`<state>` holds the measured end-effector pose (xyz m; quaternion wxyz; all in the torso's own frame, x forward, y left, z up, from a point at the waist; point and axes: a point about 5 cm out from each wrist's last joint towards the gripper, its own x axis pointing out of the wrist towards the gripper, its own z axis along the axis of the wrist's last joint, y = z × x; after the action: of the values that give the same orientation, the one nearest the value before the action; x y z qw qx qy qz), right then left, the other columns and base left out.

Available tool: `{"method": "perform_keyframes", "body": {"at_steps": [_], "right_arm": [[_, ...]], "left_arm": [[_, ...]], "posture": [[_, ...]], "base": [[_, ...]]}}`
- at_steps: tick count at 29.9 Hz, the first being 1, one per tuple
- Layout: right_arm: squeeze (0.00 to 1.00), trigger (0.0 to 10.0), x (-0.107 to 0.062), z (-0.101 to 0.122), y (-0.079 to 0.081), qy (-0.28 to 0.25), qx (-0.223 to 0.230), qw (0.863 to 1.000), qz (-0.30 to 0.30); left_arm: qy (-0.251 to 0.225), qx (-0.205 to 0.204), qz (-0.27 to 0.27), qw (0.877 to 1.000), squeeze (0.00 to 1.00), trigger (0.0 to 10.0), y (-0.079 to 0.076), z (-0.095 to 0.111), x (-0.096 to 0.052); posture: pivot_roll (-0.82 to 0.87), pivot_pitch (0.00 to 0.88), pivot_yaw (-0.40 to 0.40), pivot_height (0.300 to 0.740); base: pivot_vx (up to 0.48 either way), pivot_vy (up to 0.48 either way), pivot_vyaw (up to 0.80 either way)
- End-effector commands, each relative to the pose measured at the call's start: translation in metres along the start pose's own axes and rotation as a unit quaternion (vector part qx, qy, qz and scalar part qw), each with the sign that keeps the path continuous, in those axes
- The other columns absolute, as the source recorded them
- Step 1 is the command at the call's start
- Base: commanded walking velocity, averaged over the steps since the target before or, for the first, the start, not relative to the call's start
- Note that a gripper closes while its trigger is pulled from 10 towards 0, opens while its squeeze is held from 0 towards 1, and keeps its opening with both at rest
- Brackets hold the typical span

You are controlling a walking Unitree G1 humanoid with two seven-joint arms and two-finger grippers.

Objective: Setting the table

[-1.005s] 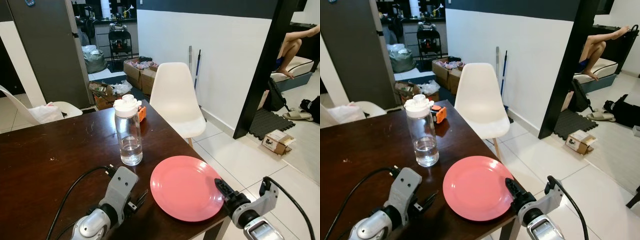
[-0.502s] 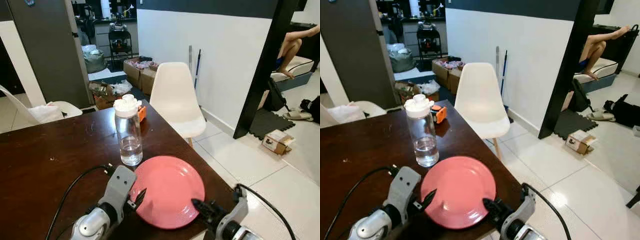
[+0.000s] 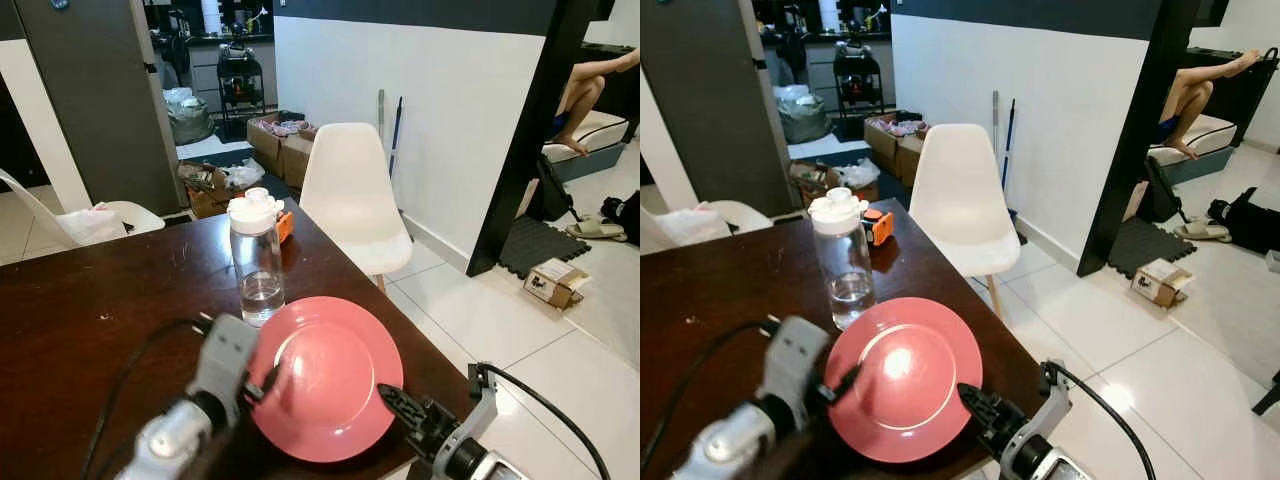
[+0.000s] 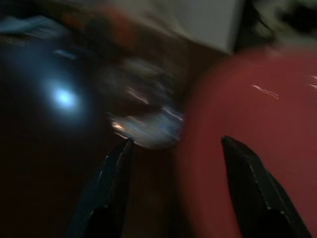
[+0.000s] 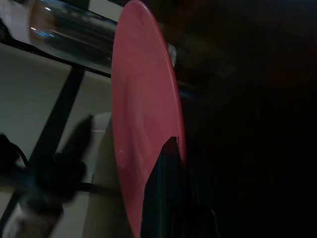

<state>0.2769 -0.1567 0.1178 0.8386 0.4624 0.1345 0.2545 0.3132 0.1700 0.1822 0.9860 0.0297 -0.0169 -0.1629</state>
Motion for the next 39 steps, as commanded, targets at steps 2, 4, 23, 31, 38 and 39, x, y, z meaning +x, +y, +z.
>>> {"method": "perform_keyframes", "body": {"at_steps": [2,4,23,31,38,39], "right_arm": [[0.0,10.0,-0.002,0.003,0.008,-0.013,-0.007,0.999,0.038],[0.0,10.0,-0.003,0.002,0.011,-0.012,-0.015,0.998,0.052],[0.0,10.0,0.0,-0.013,0.025,0.013,-0.027,0.992,0.124],[0.0,10.0,0.009,-0.019,0.03,0.022,-0.02,0.989,0.143],[0.0,10.0,0.011,-0.022,0.03,0.025,-0.017,0.989,0.146],[0.0,10.0,0.011,-0.022,0.03,0.025,-0.016,0.989,0.146]], "left_arm": [[0.005,-0.054,0.016,0.998,0.0,10.0,0.035,0.007,-0.012],[0.005,-0.081,0.015,0.997,0.0,10.0,0.06,0.016,-0.022],[0.133,-0.216,-0.167,0.953,0.0,10.0,0.022,-0.026,-0.064],[0.157,-0.221,-0.164,0.948,0.0,8.5,0.006,-0.04,-0.065],[0.153,-0.216,-0.151,0.953,0.0,0.0,0.012,-0.035,-0.065],[0.153,-0.215,-0.151,0.953,0.0,0.0,0.013,-0.034,-0.065]], "posture": [[0.03,0.069,0.11,0.74],[0.03,0.071,0.112,0.74],[0.04,0.084,0.109,0.74],[0.04,0.082,0.105,0.74],[0.05,0.08,0.106,0.74],[0.05,0.08,0.107,0.74]], "base": [[0.0,0.0,0.0],[0.0,0.0,0.0],[0.0,0.0,0.0],[0.0,0.0,0.0],[0.0,0.0,0.0],[0.0,0.0,0.0]]}}
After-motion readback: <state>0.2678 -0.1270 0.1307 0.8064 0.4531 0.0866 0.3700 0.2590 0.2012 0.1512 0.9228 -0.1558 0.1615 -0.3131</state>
